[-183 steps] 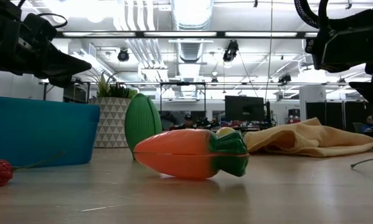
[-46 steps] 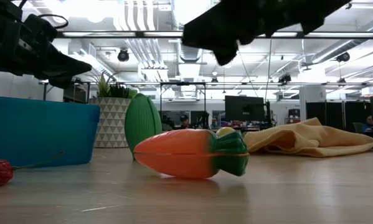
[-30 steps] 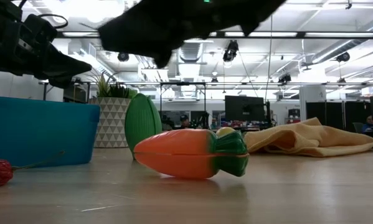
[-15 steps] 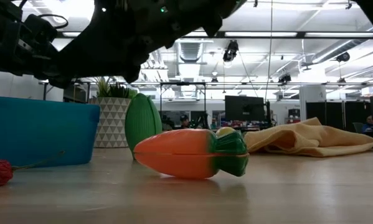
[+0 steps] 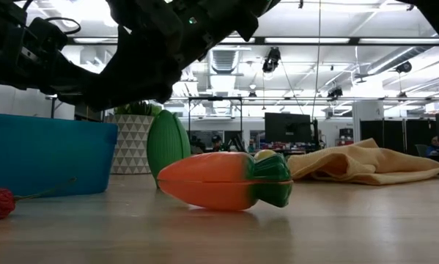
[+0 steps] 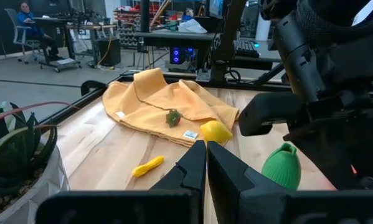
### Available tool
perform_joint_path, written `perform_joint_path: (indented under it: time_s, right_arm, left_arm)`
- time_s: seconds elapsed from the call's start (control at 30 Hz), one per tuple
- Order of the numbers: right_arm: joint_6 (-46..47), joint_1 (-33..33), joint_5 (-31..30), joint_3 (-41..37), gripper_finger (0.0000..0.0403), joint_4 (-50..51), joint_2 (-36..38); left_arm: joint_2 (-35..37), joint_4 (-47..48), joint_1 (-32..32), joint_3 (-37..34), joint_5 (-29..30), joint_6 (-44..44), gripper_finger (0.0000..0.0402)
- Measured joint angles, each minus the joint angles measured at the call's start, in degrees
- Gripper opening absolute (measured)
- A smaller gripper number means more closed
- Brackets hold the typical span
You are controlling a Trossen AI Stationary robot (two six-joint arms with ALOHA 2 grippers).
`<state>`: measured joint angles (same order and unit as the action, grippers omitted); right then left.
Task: Pick and placing Produce into tupperware
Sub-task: Put the black cherry into the blue bin
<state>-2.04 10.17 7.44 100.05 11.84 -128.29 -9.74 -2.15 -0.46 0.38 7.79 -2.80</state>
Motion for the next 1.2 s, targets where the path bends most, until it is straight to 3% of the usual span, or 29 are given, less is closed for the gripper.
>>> perform_joint_path:
  time_s: [0.87,1.2]
  right_arm:
    - [0.5,0.0,0.0,0.0,0.0107,-0.1,0.1]
    - [1.6,0.0,0.0,-0.1,0.0143,-0.2,0.1]
  left_arm:
    - [-0.3,0.0,0.0,0.0,0.0,0.0,0.0000]
    - [-0.4,0.0,0.0,0.0,0.0,0.0,0.0000]
